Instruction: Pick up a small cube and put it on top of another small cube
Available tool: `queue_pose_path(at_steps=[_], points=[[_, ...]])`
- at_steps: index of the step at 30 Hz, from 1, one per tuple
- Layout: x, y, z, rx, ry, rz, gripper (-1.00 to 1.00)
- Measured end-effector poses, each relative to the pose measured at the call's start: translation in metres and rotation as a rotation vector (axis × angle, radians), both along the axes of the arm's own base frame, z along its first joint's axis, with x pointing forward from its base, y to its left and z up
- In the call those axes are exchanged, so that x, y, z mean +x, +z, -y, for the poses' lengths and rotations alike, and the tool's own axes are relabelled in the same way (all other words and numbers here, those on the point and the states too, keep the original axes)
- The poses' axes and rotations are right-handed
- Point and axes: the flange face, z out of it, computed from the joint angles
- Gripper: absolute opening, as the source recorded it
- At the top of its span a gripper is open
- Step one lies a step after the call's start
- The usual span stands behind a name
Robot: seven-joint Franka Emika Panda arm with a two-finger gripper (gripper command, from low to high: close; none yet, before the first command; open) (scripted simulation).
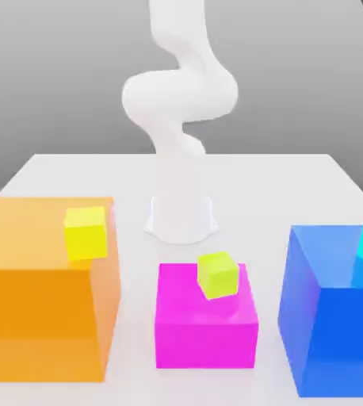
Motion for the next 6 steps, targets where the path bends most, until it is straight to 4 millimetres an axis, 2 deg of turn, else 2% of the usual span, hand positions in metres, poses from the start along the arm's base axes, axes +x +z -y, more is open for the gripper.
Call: queue_pose_path(at_steps=[2,3,6], points=[[0.007,-0.027,0.009,-0.006,-0.014,-0.001,-1.0],[0.008,-0.042,0.01,-0.006,-0.015,-0.002,1.0],[0.008,-0.042,0.01,-0.006,-0.015,-0.002,1.0]])
